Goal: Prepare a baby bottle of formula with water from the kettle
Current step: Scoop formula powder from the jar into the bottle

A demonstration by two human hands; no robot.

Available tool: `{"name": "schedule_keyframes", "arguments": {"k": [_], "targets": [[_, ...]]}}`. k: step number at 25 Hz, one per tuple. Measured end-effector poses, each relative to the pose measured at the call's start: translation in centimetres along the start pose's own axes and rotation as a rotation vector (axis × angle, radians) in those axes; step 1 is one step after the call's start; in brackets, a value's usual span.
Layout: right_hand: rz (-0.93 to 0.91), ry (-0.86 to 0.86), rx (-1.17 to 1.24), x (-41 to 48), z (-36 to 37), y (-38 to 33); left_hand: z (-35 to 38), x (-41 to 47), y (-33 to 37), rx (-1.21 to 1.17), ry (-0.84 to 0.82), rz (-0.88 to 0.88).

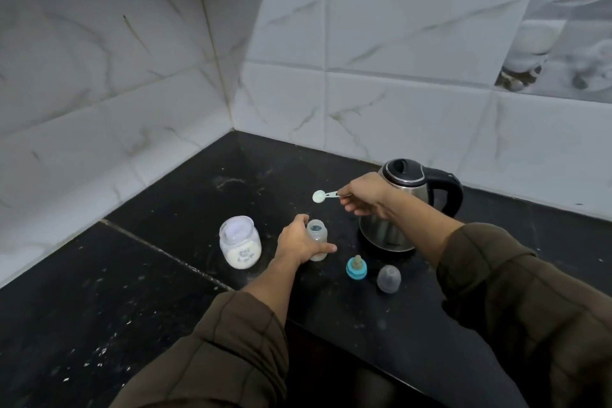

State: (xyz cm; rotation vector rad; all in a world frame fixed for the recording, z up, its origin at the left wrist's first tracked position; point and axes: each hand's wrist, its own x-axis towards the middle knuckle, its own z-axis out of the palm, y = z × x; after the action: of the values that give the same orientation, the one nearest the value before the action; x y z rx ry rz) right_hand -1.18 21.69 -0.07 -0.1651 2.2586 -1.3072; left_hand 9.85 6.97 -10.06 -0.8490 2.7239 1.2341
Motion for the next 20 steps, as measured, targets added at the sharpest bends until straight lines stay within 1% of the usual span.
{"name": "schedule_keyframes", "arguments": {"k": [5,11,13,16,18,20], "targets": [[0.011,-0.005,-0.001,0.2,0.1,1.5,1.0,-0.1,-0.7,0.026,0.035,-0.013],[-0.083,0.019,0.009,0.4,0.3,1.0,-0.6,-0.1,1.3,0.019,0.155,0.06],[-0.154,0.046,-0.003,0.5,0.2,0.6,-1.5,0.1,1.9,0.011,0.189,0.079],[-0.29,0.128,-0.099,0.7,0.2,0.1,-2.6,0.3,2.6,-0.017,0.228,0.109],[-0.425,0.213,-0.258,0.6,0.2,-0.2,-3.2,0.4,3.0,-0.035,0.244,0.125],[-0.593,0.307,-0.493,0.4,0.4,-0.4,-3.7,0.5,3.4,-0.041,0.26,0.136]]}}
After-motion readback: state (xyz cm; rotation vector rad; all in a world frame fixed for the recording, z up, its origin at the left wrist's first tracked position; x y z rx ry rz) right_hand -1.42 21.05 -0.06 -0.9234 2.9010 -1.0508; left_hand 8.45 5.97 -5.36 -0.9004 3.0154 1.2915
